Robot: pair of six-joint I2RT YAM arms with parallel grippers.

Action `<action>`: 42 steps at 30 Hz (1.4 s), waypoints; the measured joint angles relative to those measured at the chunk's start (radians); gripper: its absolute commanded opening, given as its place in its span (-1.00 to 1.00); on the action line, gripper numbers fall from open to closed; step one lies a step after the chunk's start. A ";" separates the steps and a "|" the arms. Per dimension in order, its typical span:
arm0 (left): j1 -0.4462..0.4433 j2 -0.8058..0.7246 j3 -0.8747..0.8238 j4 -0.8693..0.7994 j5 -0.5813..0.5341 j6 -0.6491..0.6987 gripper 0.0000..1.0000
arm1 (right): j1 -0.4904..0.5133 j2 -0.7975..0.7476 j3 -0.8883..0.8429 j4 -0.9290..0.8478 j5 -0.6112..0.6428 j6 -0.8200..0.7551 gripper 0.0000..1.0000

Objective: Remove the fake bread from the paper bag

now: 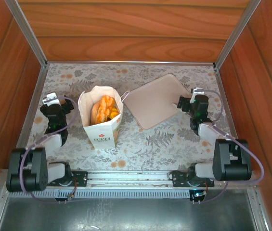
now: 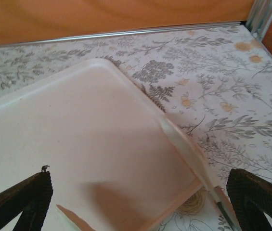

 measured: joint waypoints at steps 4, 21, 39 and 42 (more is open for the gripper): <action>0.004 -0.153 0.078 -0.166 0.008 -0.076 1.00 | 0.000 -0.096 0.026 -0.151 0.024 0.055 1.00; 0.004 -0.447 0.541 -0.915 0.216 -0.352 1.00 | 0.156 -0.286 0.231 -0.809 0.024 0.303 1.00; -0.387 -0.380 0.712 -1.154 0.404 -0.462 1.00 | 0.386 -0.125 0.318 -1.037 -0.088 0.516 0.63; -0.508 -0.339 0.753 -1.210 0.331 -0.459 1.00 | 0.397 -0.108 0.323 -1.044 -0.106 0.526 0.52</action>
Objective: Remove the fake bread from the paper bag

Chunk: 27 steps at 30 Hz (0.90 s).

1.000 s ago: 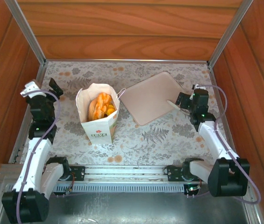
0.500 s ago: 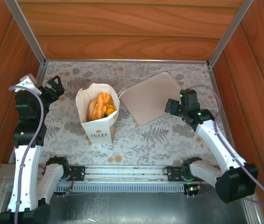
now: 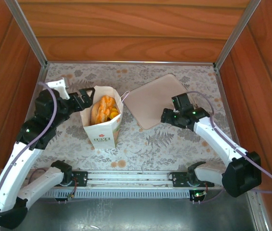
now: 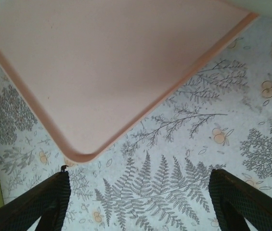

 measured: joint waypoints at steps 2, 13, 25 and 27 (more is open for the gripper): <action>-0.055 0.023 0.023 -0.040 -0.036 -0.002 1.00 | 0.008 0.013 0.008 -0.008 -0.010 0.008 0.47; -0.150 -0.009 0.096 -0.237 -0.239 -0.036 1.00 | 0.063 0.019 0.000 0.009 -0.062 0.028 0.44; -0.151 0.066 0.159 -0.418 -0.304 -0.088 1.00 | 0.076 0.040 -0.002 0.026 -0.065 0.031 0.41; -0.151 0.084 0.156 -0.444 -0.302 -0.097 1.00 | 0.077 0.056 -0.002 0.034 -0.066 0.032 0.41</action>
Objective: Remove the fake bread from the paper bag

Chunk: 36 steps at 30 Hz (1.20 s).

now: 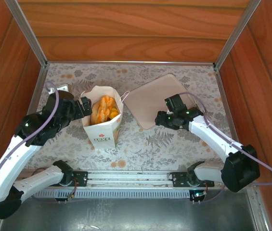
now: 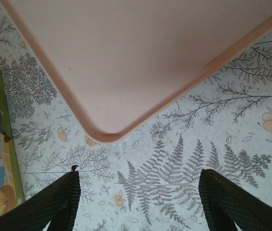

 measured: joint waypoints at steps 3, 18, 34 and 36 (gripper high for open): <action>0.000 0.013 -0.013 -0.026 -0.002 -0.014 0.98 | 0.000 0.017 0.000 0.010 -0.004 0.002 0.40; 0.115 0.090 -0.019 -0.060 0.056 -0.013 0.14 | 0.012 0.065 0.007 0.051 -0.025 0.002 0.31; 0.228 0.129 -0.093 0.018 0.220 -0.004 -0.55 | 0.039 0.112 0.018 0.074 -0.040 0.002 0.31; 0.235 0.129 -0.097 0.024 0.228 0.002 -0.64 | 0.039 0.116 0.021 0.076 -0.040 0.002 0.30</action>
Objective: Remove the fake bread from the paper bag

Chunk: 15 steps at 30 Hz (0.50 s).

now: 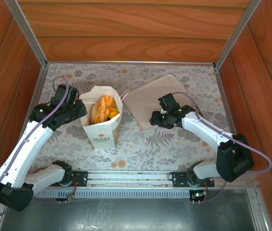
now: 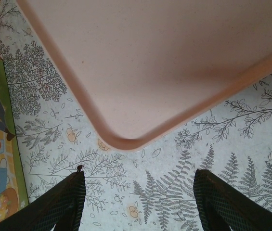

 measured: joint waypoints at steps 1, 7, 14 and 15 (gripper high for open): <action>0.003 0.000 -0.001 0.002 0.003 0.000 -0.67 | 0.000 0.002 0.001 0.001 0.000 0.000 0.30; 0.019 0.005 -0.002 0.016 0.008 0.010 -0.96 | 0.016 0.006 0.003 0.022 -0.009 -0.005 0.24; 0.021 0.038 0.019 0.039 -0.003 0.030 -1.00 | 0.079 0.025 0.019 0.047 -0.027 -0.029 0.22; 0.021 0.047 0.025 0.041 -0.007 0.036 -1.00 | 0.086 0.029 0.024 0.051 -0.030 -0.032 0.22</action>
